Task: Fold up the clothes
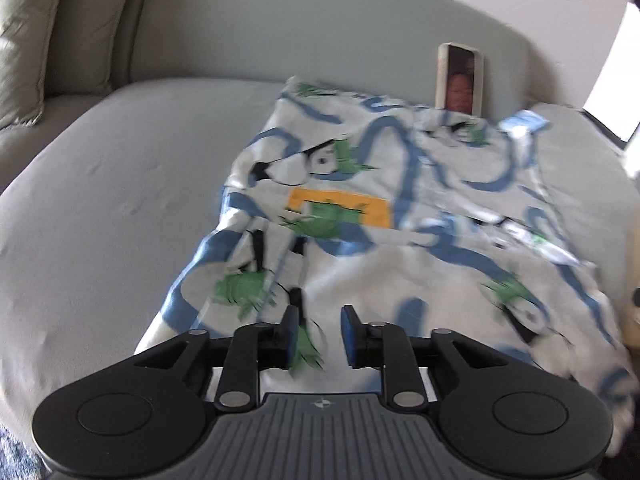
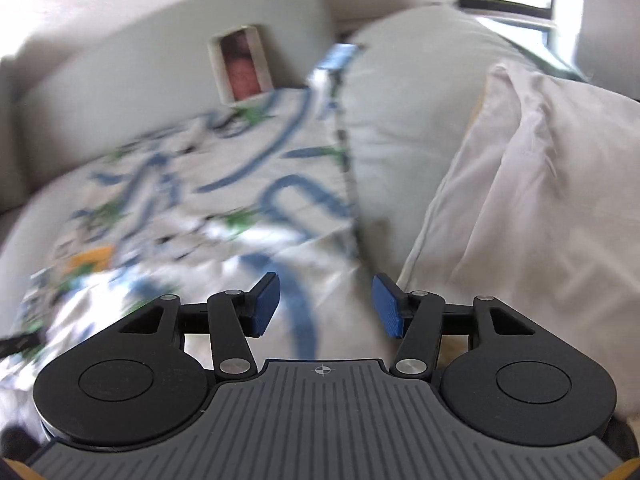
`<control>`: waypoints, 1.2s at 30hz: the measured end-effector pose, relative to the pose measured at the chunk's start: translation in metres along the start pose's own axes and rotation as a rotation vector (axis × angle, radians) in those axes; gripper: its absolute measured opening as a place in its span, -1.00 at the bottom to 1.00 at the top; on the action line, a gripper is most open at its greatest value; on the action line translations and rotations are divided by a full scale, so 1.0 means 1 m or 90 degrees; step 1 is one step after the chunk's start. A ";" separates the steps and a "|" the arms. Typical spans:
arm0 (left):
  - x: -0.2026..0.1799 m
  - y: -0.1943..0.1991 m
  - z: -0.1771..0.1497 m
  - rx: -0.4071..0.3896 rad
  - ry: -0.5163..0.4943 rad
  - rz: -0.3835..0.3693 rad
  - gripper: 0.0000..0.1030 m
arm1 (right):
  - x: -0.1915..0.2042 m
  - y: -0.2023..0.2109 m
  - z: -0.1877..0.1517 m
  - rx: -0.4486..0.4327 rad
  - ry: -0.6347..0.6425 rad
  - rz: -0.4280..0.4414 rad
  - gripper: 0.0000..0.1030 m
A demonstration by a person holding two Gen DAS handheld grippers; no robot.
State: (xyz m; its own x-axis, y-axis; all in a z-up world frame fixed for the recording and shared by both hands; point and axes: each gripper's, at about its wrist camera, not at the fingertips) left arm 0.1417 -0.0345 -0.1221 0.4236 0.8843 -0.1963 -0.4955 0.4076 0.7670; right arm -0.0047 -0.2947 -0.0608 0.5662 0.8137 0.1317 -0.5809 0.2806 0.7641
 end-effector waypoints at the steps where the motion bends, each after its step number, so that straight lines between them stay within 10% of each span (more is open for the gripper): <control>1: -0.005 0.005 -0.006 0.005 -0.010 -0.011 -0.55 | 0.001 0.005 -0.005 0.018 -0.003 0.027 0.12; 13: -0.008 0.021 -0.040 0.044 -0.004 0.023 -0.50 | -0.017 0.004 -0.062 0.193 -0.045 0.022 0.05; 19: -0.026 0.036 -0.035 -0.010 -0.029 0.006 -0.28 | -0.016 0.031 -0.057 0.131 -0.060 0.066 0.13; 30: -0.020 0.031 -0.031 0.118 -0.046 -0.007 -0.24 | -0.020 0.020 -0.056 0.209 -0.098 0.064 0.07; 36: -0.012 0.117 0.027 -0.001 -0.052 -0.055 0.02 | -0.019 0.106 0.013 0.102 -0.109 0.165 0.27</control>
State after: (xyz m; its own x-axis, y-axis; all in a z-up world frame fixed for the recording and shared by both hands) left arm 0.0989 -0.0039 -0.0137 0.5252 0.8242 -0.2120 -0.4551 0.4825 0.7484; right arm -0.0693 -0.2870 0.0264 0.5096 0.7467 0.4276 -0.6266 -0.0186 0.7791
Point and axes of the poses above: each gripper's, at about its wrist camera, not at the fingertips, and y roughly against the way its jaws point, x to its left, z to its top, and after that the axes turned 4 degrees about y, right-handed
